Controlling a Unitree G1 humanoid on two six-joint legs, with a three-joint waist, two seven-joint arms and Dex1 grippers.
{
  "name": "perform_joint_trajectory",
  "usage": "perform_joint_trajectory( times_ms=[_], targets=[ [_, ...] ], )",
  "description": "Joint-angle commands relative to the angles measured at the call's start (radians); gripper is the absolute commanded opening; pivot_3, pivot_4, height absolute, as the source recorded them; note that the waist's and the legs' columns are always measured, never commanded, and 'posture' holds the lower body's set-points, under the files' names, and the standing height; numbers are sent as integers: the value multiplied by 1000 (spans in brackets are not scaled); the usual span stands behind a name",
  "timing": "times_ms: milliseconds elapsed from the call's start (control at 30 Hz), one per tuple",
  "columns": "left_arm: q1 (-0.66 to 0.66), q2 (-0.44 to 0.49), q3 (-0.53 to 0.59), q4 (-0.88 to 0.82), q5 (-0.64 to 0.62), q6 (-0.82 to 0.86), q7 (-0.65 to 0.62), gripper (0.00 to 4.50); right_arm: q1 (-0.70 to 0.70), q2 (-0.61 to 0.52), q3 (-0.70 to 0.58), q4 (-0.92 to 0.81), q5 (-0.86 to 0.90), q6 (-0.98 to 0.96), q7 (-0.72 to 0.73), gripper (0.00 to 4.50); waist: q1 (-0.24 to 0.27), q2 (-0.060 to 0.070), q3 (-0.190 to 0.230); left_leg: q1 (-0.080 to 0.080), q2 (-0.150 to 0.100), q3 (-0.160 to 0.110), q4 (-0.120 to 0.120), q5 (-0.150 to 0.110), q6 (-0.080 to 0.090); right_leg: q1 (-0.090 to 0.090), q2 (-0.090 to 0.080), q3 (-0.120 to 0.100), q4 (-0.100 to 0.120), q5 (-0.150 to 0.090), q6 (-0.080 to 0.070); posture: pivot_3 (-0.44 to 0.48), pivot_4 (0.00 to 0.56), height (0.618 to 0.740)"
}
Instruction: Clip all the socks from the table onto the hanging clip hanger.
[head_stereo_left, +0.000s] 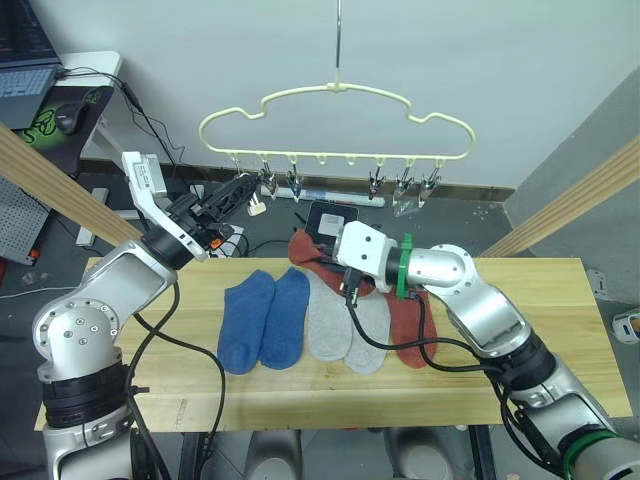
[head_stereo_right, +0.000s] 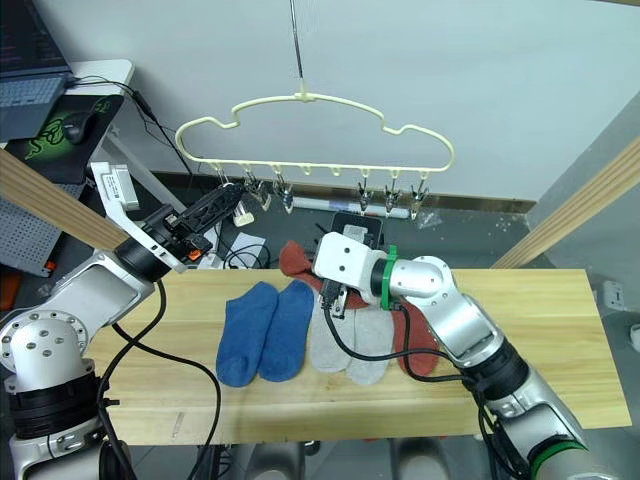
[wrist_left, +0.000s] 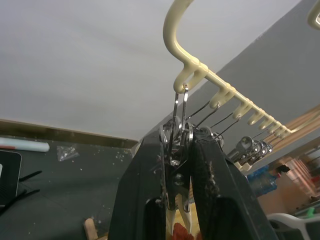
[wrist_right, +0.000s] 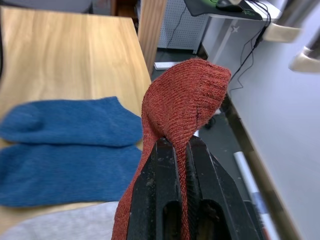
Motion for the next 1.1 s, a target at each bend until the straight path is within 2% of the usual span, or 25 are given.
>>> perform_joint_trajectory(
  times_ms=[33, 267, 467, 1100],
  targets=[
    [17, 17, -6, -55, 26, -22, -53, 369, -40, 25, 32, 27, -61, -67, -10, 0, -2, 0, 0, 0, 0, 0, 0, 0, 0, 0, 0, 0, 0, 0, 0, -101, 322, 735],
    [61, 10, -37, -103, 132, -78, -112, 369, -106, 85, 50, 92, -135, -99, -17, 0, -4, 0, 0, 0, 0, 0, 3, 0, 0, 0, -1, 0, 5, 0, 0, -96, 326, 735],
    [75, -11, -46, -116, 183, -116, -113, 369, -120, 121, 58, 95, -153, -109, -5, 0, -5, 0, 0, -1, -1, -1, 13, 0, 1, -1, -1, 1, 14, 0, 0, -88, 332, 735],
    [76, -25, -44, -118, 188, -109, -102, 369, -151, 180, 71, 153, -274, -198, -40, 0, -5, 0, 0, -1, -1, -1, 15, 1, 3, -1, 0, 1, 15, 3, 0, -91, 334, 735]
  ],
)
